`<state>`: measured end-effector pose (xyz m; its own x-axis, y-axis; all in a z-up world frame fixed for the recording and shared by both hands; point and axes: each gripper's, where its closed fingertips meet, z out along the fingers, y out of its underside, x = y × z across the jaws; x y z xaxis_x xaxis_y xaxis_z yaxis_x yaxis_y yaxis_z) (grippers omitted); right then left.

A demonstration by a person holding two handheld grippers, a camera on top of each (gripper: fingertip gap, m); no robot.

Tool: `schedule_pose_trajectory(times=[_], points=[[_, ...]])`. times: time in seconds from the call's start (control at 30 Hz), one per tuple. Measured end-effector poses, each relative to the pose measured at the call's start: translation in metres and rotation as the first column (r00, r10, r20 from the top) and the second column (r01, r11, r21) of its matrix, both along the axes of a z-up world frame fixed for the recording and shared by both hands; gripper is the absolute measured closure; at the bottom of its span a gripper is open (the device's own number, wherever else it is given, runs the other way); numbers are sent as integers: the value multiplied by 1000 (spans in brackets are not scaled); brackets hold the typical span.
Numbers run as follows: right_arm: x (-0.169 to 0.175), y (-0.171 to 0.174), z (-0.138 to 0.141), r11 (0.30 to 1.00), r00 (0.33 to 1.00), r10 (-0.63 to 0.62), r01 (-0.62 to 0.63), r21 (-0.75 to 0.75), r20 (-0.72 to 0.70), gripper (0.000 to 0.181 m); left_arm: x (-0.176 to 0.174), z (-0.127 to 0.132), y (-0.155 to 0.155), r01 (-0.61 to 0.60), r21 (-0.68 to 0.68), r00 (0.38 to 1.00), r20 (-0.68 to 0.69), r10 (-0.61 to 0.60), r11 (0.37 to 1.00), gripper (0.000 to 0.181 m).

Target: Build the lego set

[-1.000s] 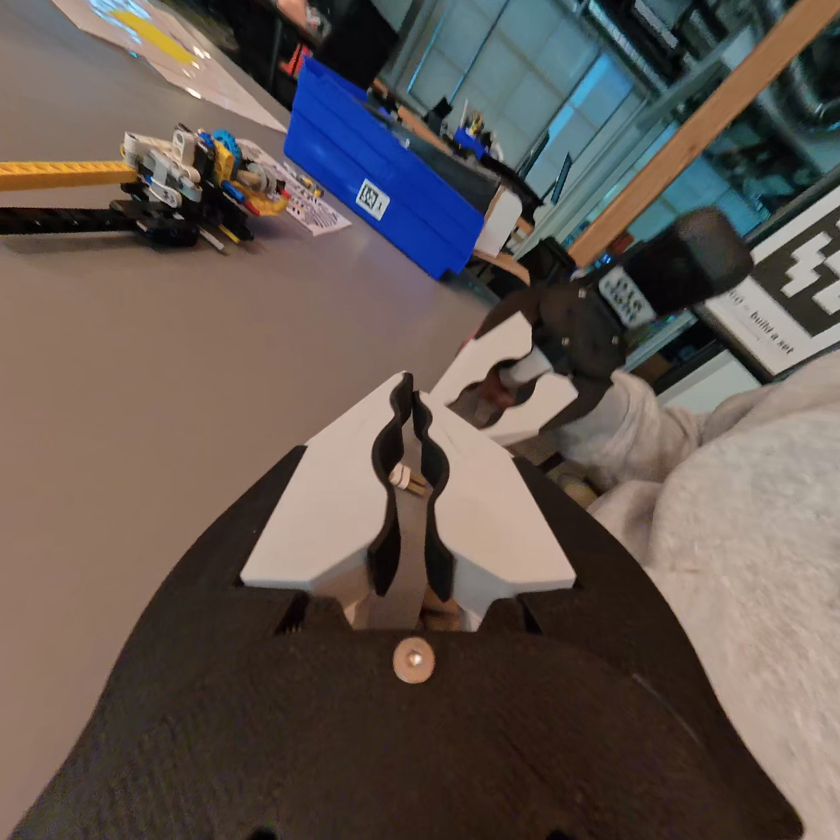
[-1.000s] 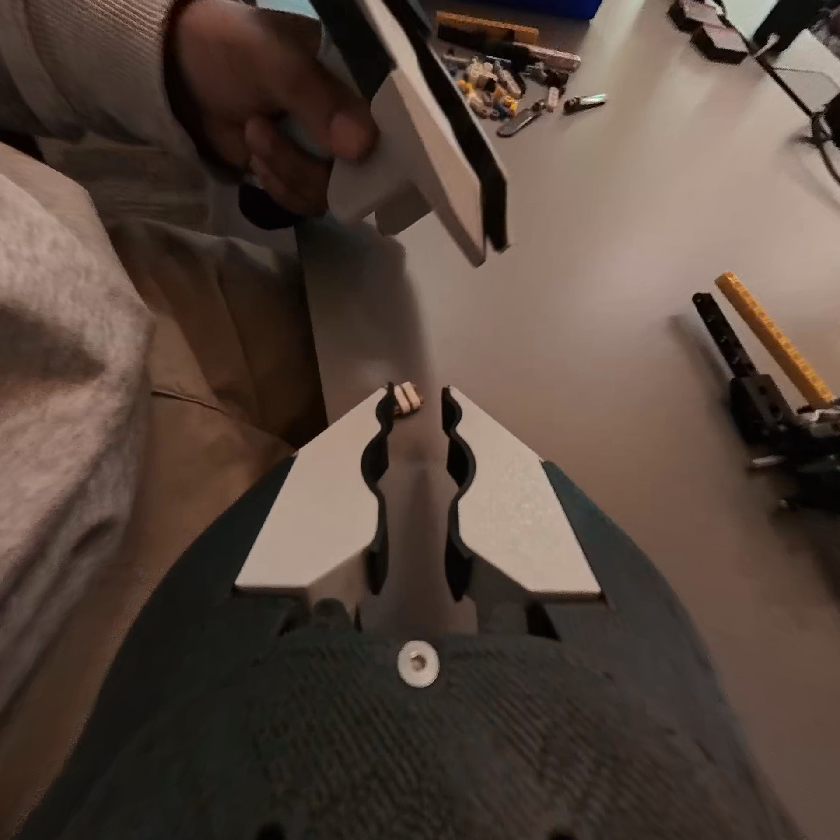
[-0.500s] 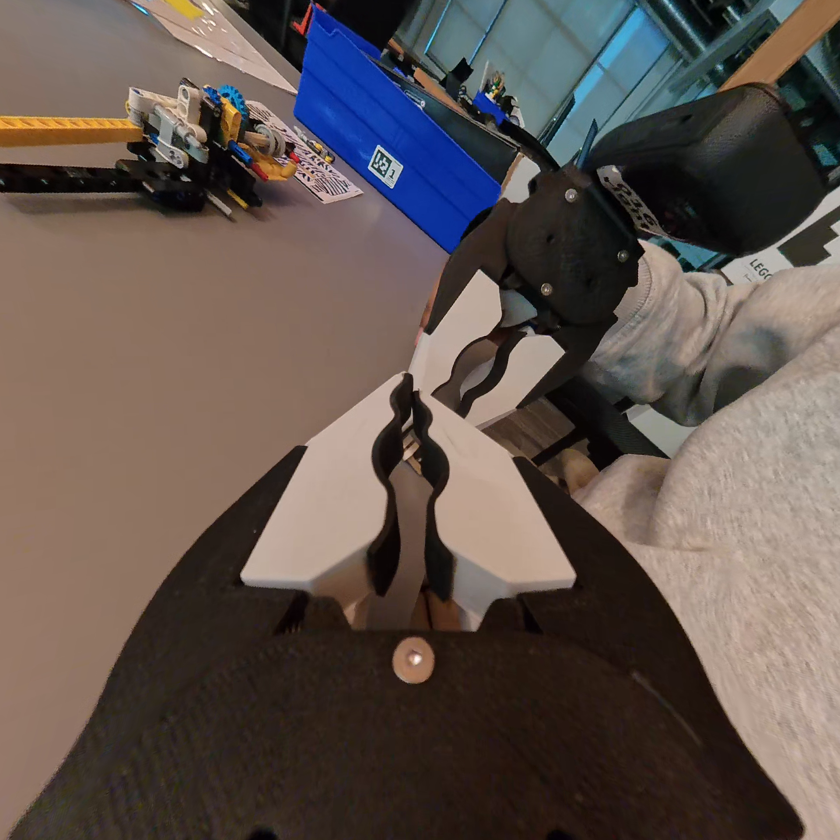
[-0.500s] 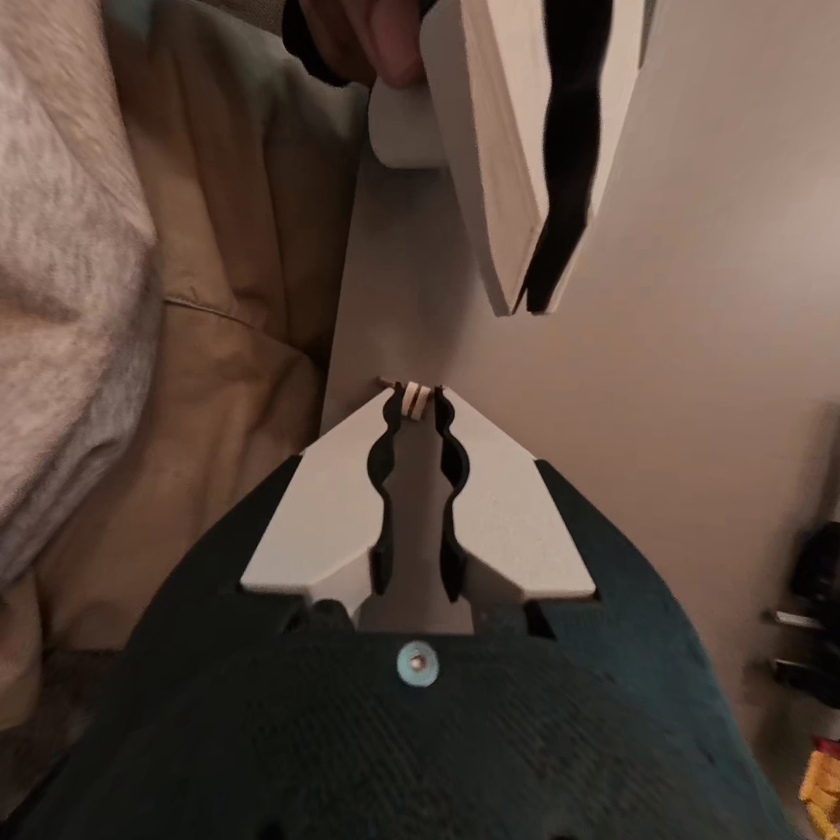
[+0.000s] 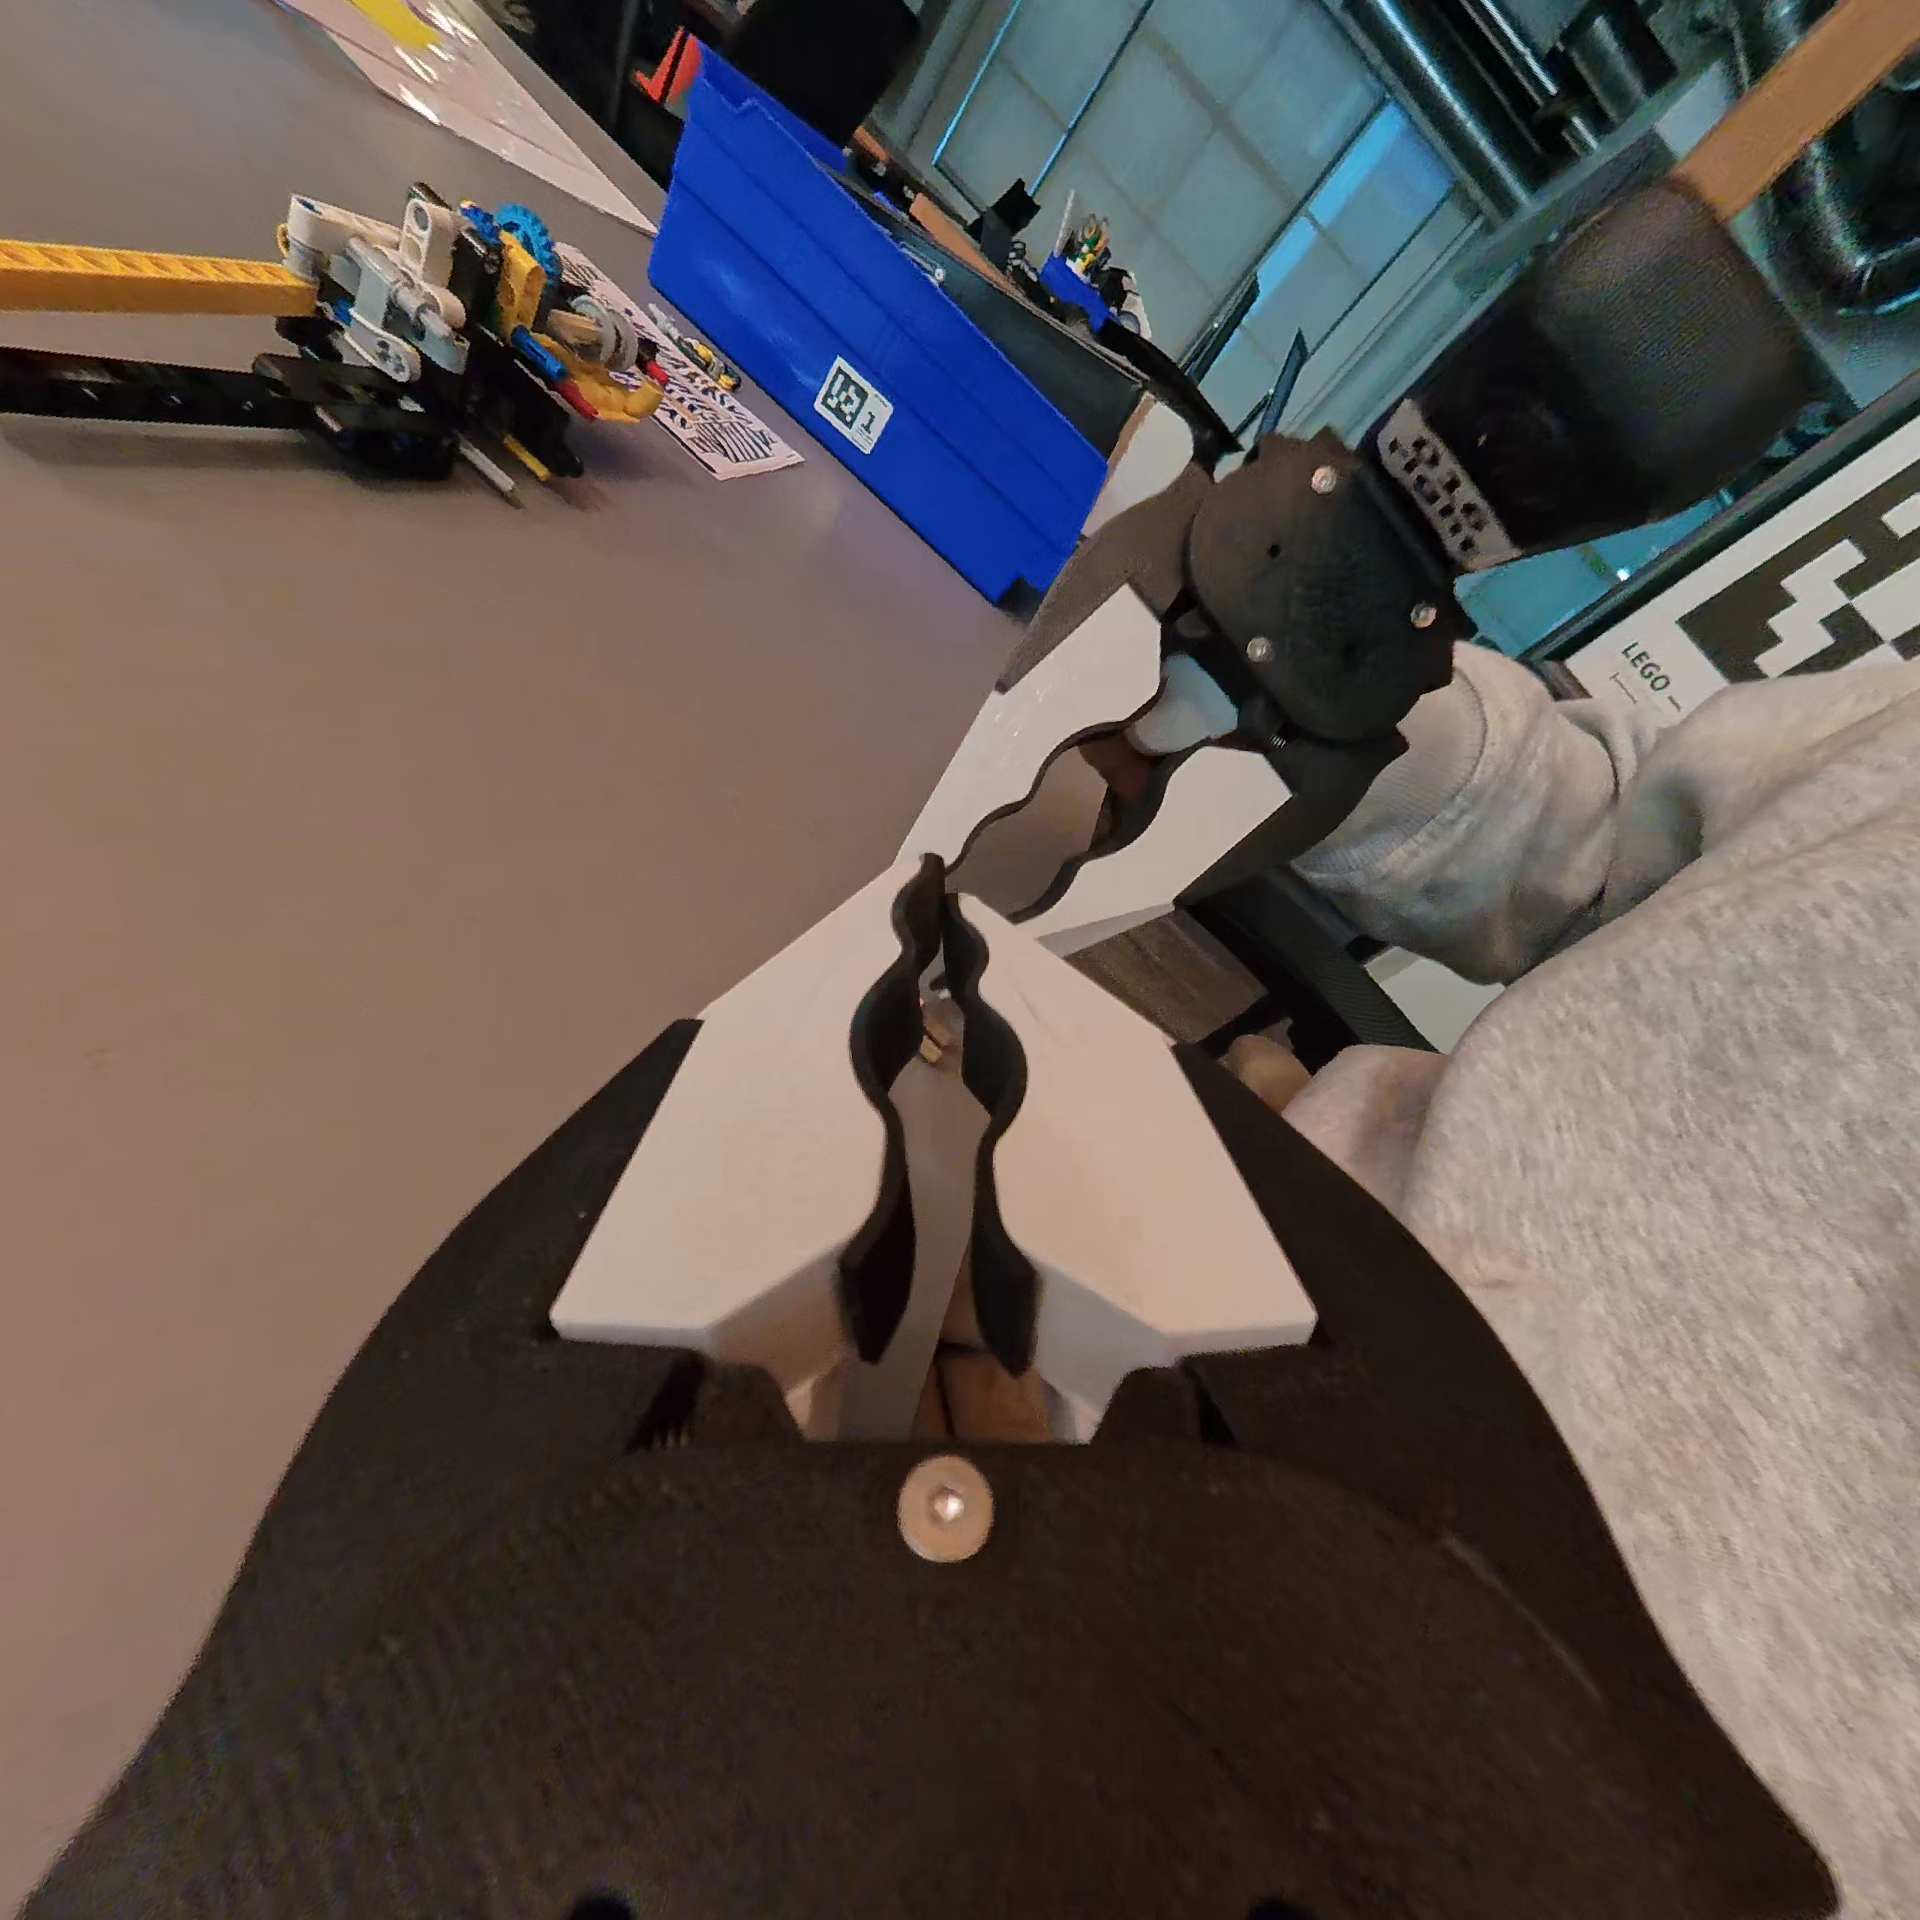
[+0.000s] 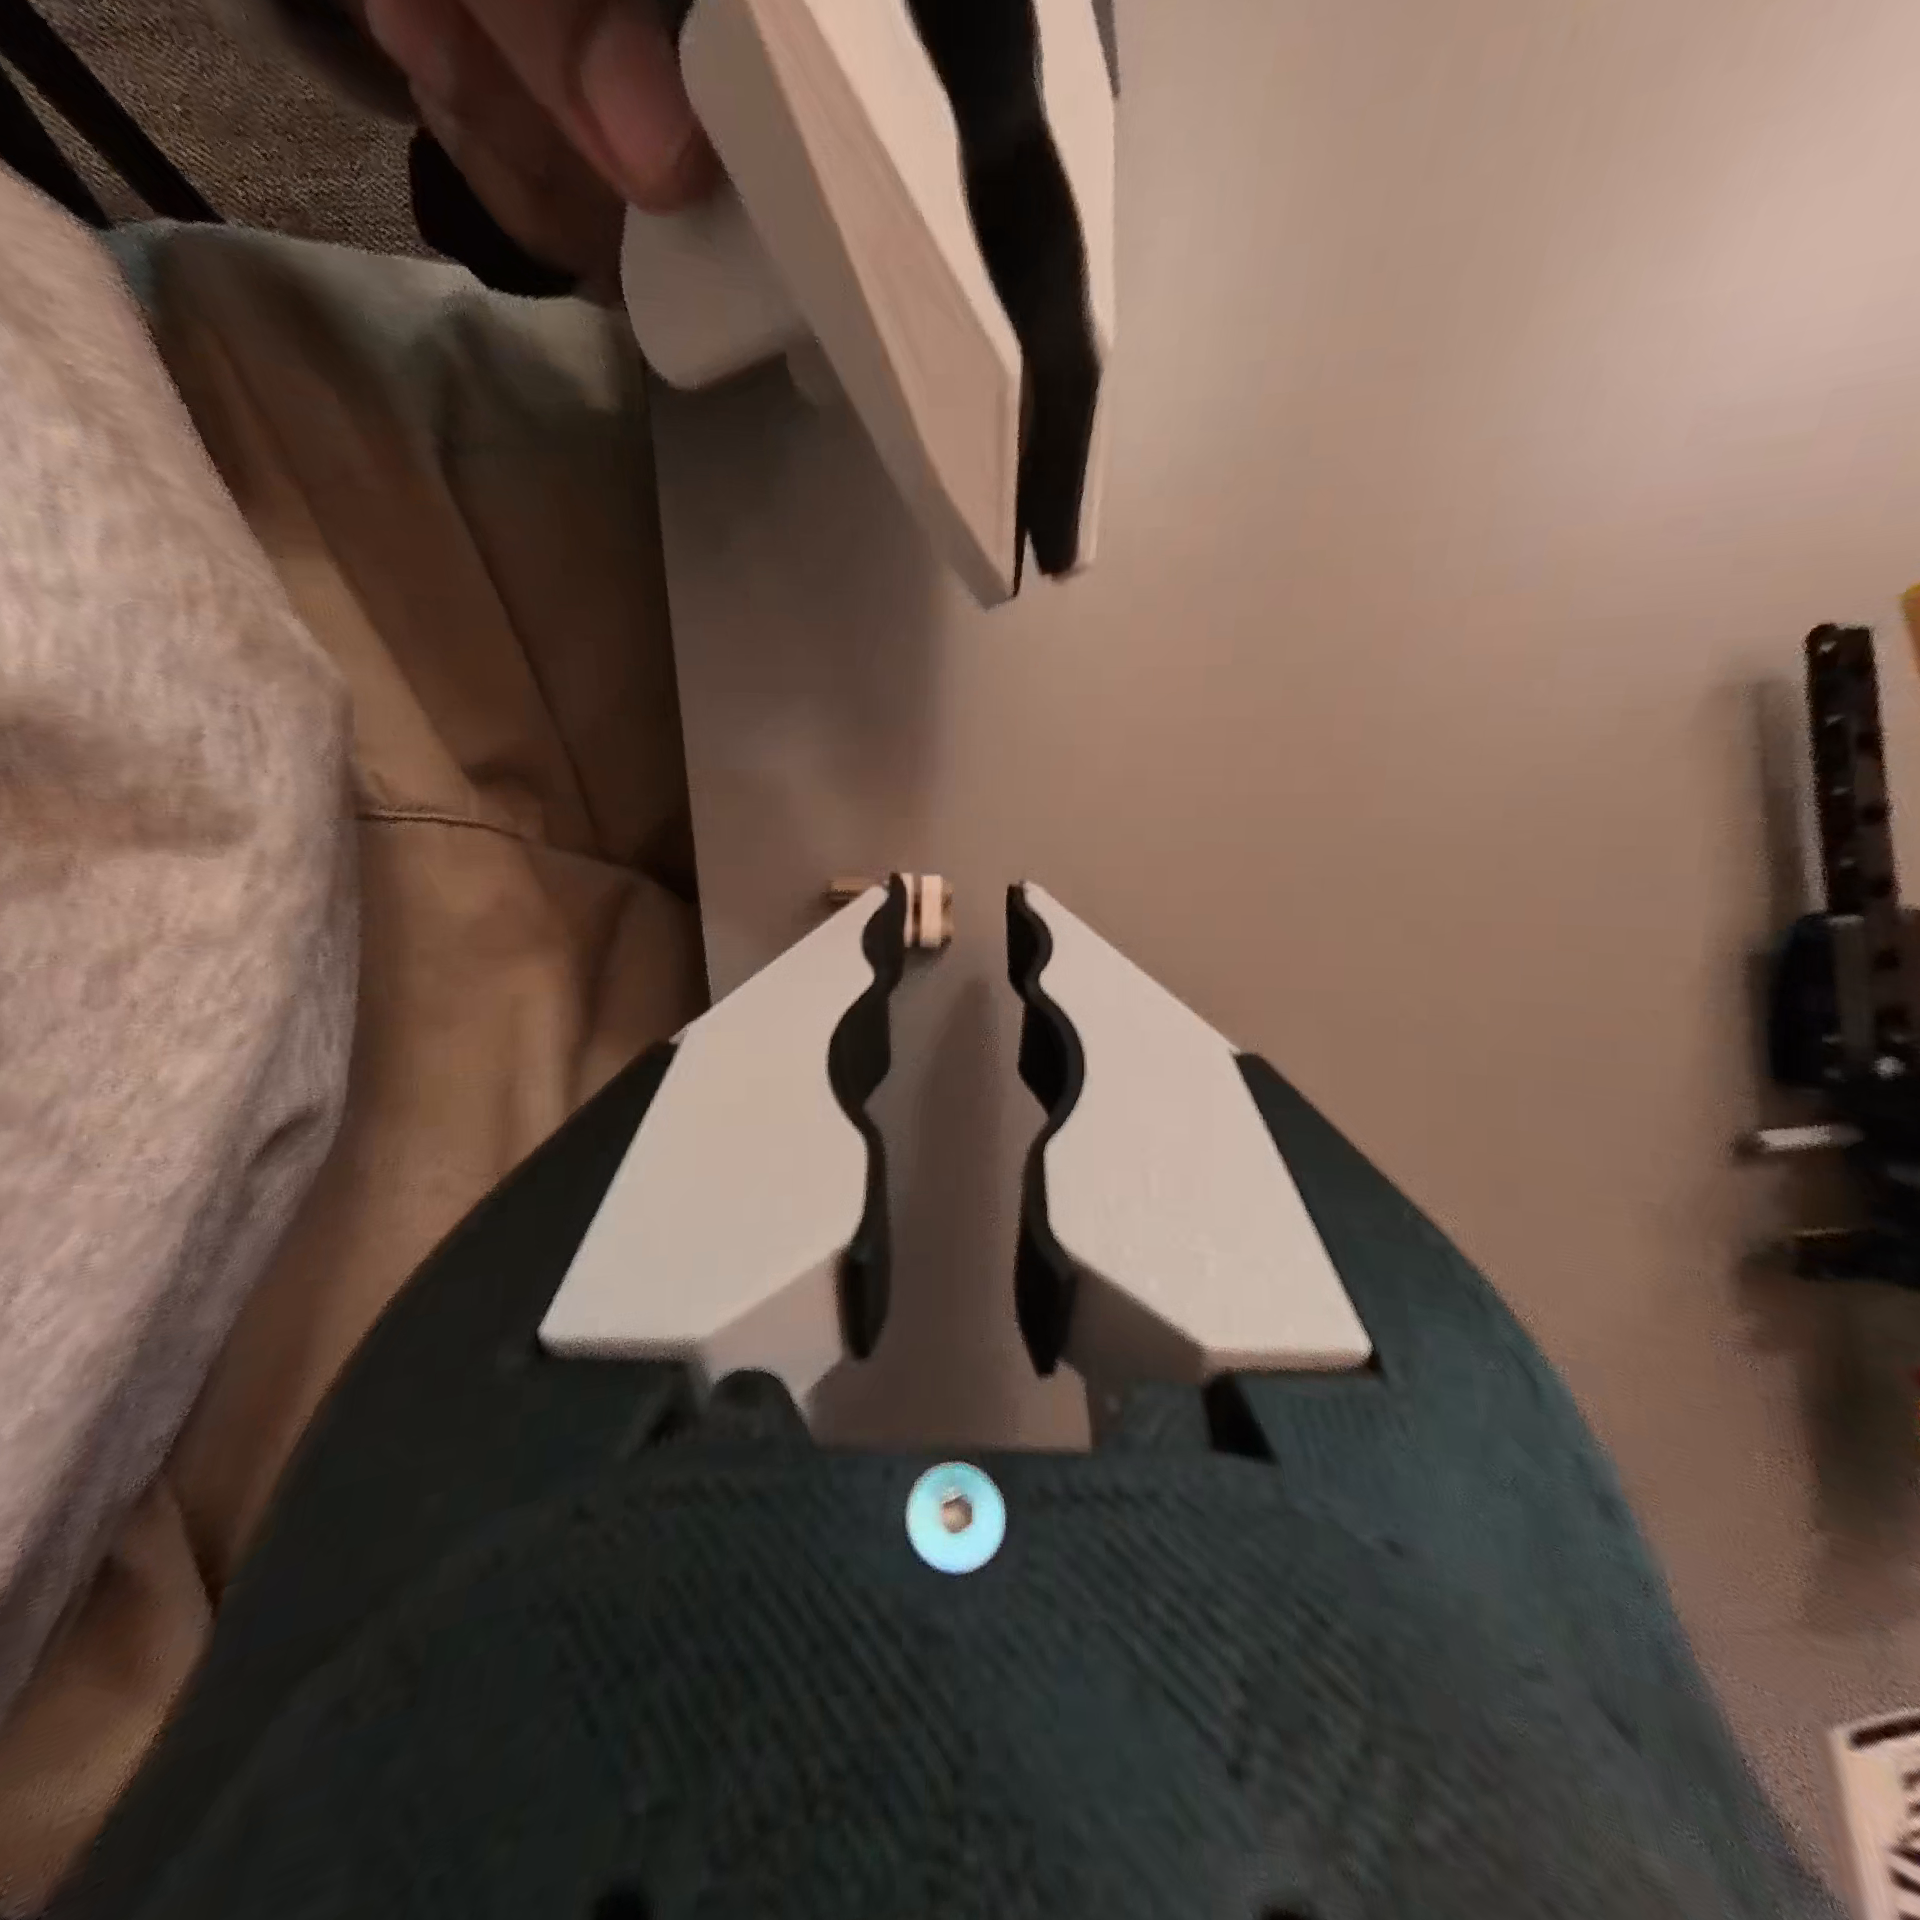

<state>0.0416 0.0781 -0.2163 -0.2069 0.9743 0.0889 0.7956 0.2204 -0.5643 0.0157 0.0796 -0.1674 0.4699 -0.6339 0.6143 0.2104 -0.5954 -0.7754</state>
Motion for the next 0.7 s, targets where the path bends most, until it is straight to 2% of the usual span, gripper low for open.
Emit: schedule_pose_trajectory(times=[0.03, 0.17, 0.3, 0.7], points=[[2, -1, -3, 1000, 1000, -7, 8, -14, 4, 162, 0, 0, 0, 1, -4, 1000, 7, -1, 1000, 181], [2, -2, -10, 998, 999, -31, 32, -50, 12, 162, -3, 1, 2, -6, -13, 1000, 23, 6, 1000, 181], [3, -4, -14, 997, 999, -19, 22, -77, 39, 170, -5, 1, 4, -12, -16, 1000, 24, 12, 1000, 181], [4, -4, -16, 998, 994, -38, 44, -53, 107, 171, -5, 0, 4, -11, -23, 999, 32, 11, 1000, 181]])
